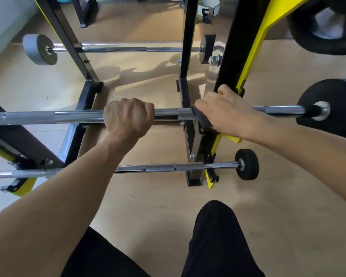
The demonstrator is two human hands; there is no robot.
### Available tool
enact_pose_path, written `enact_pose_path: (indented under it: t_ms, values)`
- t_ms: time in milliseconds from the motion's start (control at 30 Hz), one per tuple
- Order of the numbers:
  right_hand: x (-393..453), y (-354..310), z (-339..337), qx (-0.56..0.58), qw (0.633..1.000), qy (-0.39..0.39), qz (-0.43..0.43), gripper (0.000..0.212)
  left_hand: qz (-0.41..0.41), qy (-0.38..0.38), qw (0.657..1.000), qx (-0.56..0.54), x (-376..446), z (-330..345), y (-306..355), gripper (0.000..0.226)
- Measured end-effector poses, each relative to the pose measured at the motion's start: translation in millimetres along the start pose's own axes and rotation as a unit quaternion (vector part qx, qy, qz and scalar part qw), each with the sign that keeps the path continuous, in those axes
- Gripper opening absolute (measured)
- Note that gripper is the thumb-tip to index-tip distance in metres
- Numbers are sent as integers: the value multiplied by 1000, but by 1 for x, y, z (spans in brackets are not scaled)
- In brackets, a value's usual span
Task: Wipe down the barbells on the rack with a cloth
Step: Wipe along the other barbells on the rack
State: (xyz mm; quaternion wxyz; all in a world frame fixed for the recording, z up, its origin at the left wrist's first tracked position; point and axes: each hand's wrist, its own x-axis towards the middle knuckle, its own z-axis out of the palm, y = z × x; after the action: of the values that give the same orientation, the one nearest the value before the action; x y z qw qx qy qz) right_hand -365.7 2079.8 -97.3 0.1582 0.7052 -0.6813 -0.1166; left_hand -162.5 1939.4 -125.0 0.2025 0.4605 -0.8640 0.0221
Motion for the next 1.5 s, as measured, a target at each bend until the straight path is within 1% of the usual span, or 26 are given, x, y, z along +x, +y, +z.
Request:
enact_pose_path:
  t_ms: [33, 67, 133, 200, 233, 267, 333, 367, 433, 467, 533, 600, 667, 767, 833, 900, 1000, 1100, 1133, 1167, 1267, 1300, 1400, 1433, 1500]
  values:
    - [-6, 5, 3, -55, 998, 16, -18, 23, 0, 0, 1000, 3, -1, 0, 1, 49]
    - [-9, 8, 5, -85, 996, 19, -30, 25, 1, 0, 1000, 7, -1, -1, 2, 49]
    - [-7, 6, 5, -107, 993, 15, -38, 25, -2, -2, 1000, 13, -1, -1, 3, 48]
    - [5, -3, 1, -92, 995, -7, -26, 23, -9, -6, 1000, 25, 0, -2, 6, 48]
    - [13, -9, -2, -55, 998, -18, -21, 23, -10, -8, 999, 31, -1, -2, 7, 48]
    - [21, -15, -5, 10, 999, -39, -7, 22, -10, -10, 999, 36, -1, -2, 7, 48]
    - [35, -24, -9, 150, 984, -92, 26, 21, -11, -12, 999, 42, -1, -2, 8, 49]
    - [42, -28, -9, 192, 975, -103, 36, 21, -13, -13, 999, 43, 0, -2, 8, 49]
    - [52, -40, -12, 235, 967, -87, 46, 25, -16, -15, 999, 44, 0, -2, 8, 49]
    - [56, -47, -13, 244, 966, -71, 51, 30, -16, -14, 999, 44, 0, -2, 8, 48]
    - [60, -59, -13, 240, 968, -47, 56, 38, -14, -12, 999, 40, 0, -2, 9, 48]
    - [57, -57, -11, 207, 976, -50, 51, 36, -11, -8, 999, 34, -1, -3, 8, 46]
    - [42, -37, -9, 174, 979, -89, 55, 33, -7, -10, 999, 32, -1, -3, 7, 45]
    - [18, -12, -15, 137, 974, -163, 81, 31, -14, -17, 999, 33, 0, -3, 6, 46]
    - [20, -15, -21, 120, 973, -178, 80, 34, -18, -19, 999, 31, -1, -2, 7, 47]
    - [37, -30, -27, 150, 971, -171, 70, 35, -18, -20, 999, 29, -1, -2, 8, 48]
    - [65, -63, -34, 238, 962, -122, 50, 33, -8, -23, 999, 38, -1, -5, 8, 46]
    - [70, -72, -31, 230, 970, -76, 35, 34, 0, -26, 999, 38, -1, -7, 6, 46]
    - [64, -66, -27, 217, 973, -76, 32, 34, 1, -28, 999, 34, -1, -7, 5, 46]
    - [56, -55, -23, 206, 973, -93, 38, 35, 0, -27, 999, 28, -1, -7, 4, 46]
    - [29, -17, -14, 176, 968, -165, 73, 36, -5, -28, 999, 16, -1, -6, 2, 47]
    - [21, -8, -14, 170, 966, -177, 80, 36, -5, -28, 999, 17, -1, -6, 3, 47]
    - [20, -6, -14, 150, 969, -177, 83, 37, -7, -24, 999, 25, -2, -5, 5, 44]
    - [28, -11, -16, 163, 968, -174, 81, 36, -10, -22, 999, 26, -3, -5, 5, 43]
    - [48, -30, -19, 226, 958, -159, 78, 33, -5, -15, 999, 28, -3, -5, 6, 43]
